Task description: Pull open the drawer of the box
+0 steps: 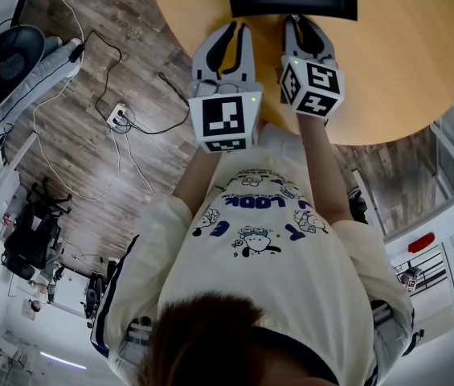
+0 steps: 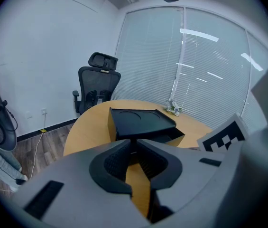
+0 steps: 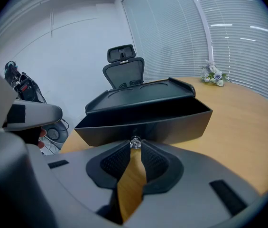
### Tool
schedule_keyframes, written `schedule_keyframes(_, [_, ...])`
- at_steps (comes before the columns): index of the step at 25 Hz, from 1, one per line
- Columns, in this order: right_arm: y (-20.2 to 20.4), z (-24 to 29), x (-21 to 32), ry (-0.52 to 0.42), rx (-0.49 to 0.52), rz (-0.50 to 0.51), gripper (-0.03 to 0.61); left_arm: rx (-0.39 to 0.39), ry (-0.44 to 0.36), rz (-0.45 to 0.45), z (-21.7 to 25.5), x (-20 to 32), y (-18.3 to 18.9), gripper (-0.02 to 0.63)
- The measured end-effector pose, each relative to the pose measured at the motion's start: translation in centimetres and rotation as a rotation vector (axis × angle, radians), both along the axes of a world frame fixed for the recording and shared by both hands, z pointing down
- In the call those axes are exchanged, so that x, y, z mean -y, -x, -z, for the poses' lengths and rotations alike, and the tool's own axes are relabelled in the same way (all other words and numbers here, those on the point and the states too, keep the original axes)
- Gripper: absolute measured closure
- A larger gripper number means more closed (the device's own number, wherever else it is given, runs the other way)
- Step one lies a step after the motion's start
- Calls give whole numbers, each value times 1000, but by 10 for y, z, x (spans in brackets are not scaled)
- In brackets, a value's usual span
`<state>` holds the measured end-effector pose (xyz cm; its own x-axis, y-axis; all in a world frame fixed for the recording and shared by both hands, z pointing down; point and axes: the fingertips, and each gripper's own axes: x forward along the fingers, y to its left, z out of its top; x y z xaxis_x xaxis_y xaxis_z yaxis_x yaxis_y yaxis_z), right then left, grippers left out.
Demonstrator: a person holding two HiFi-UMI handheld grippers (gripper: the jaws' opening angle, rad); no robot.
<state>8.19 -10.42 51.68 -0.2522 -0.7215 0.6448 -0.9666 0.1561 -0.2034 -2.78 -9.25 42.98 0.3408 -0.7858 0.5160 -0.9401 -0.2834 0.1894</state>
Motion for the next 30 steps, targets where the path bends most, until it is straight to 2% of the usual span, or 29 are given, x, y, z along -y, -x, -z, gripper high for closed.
schedule_keyframes(30, [-3,-6,-43,28,5,28,494,-6,-3,1,-1,-31,-13,565])
